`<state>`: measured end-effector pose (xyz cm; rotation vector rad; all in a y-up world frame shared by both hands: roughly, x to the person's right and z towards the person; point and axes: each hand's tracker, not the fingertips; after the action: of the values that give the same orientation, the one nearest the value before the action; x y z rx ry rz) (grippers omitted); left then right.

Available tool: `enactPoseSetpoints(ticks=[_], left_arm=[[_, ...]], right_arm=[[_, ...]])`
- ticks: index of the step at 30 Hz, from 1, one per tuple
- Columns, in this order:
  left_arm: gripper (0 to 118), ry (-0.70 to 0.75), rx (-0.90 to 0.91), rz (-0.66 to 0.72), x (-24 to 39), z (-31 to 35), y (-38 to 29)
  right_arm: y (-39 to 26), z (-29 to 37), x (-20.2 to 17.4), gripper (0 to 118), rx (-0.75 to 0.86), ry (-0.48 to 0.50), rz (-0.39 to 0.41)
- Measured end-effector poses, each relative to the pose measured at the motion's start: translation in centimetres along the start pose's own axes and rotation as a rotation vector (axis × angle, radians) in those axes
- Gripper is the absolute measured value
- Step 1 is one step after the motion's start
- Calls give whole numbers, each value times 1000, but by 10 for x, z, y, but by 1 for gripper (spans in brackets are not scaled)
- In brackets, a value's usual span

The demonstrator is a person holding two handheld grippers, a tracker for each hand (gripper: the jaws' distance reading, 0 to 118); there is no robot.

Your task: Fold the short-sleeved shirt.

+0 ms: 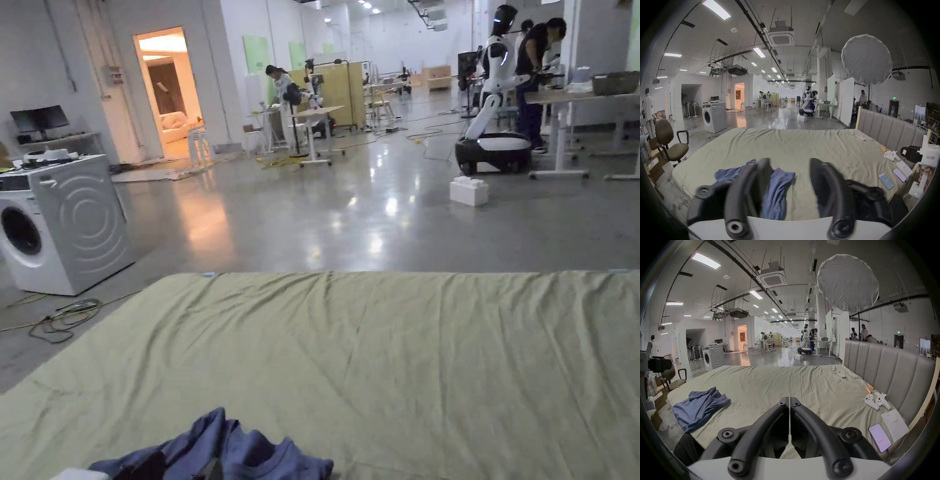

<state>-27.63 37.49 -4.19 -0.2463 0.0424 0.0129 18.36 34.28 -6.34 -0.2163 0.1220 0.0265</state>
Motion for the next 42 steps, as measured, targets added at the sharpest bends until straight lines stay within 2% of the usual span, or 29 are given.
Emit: enactPoseSetpoints(ticks=[1, 3, 4, 12, 17, 21, 24, 25, 27, 28, 29, 30, 31, 33, 34, 36, 42], left_arm=[[66, 30, -87, 1, -11, -13, -2], [89, 62, -140, -11, -28, -37, -8], [94, 67, -164, -18, -37, -50, -12], [94, 23, -397, 56, -91, -187, -83], [93, 79, -559, 71, -117, -269, -139], [93, 93, -632, 46, -131, -308, -175], [89, 126, -712, 136, -148, -328, -191], [85, 114, -706, 179, -148, -325, -190], [65, 124, -686, 114, -142, -324, -184], [39, 102, -681, 77, -141, -322, -181], [39, 99, -678, 75, -142, -321, -178], [30, 122, -681, 101, -147, -322, -177], [5, 171, -682, 141, -150, -323, -176], [5, 162, -698, 287, -160, -323, -174], [4, 167, -687, 305, -160, -322, -169], [3, 163, -601, 307, -152, -313, -146], [3, -49, -419, 320, -89, -298, -66]], right_arm=[[-3, -3, 4, 2, -15, 4, -24], [-8, -11, 9, 2, -84, 21, -104], [-10, -15, 7, 2, -67, 22, -79], [-31, -48, -5, 2, -180, 45, -50], [-44, -65, -5, 2, -260, 8, -22], [-55, -78, -1, 2, -323, -28, -22], [-63, -85, 2, 2, -360, -47, -23], [-66, -86, 3, 2, -371, -48, -24], [-70, -88, 4, 2, -386, -54, -23], [-72, -88, 5, 2, -393, -56, -24], [-74, -89, 6, 2, -401, -56, -22], [-74, -89, 7, 2, -405, -64, -21], [-74, -88, 7, 2, -404, -74, -18], [-73, -85, 8, 2, -389, -80, -17], [-95, -69, 8, 2, -375, -81, -15], [-92, -60, 13, 2, -352, -74, -5], [-94, -38, 26, 2, -344, -75, 15]])
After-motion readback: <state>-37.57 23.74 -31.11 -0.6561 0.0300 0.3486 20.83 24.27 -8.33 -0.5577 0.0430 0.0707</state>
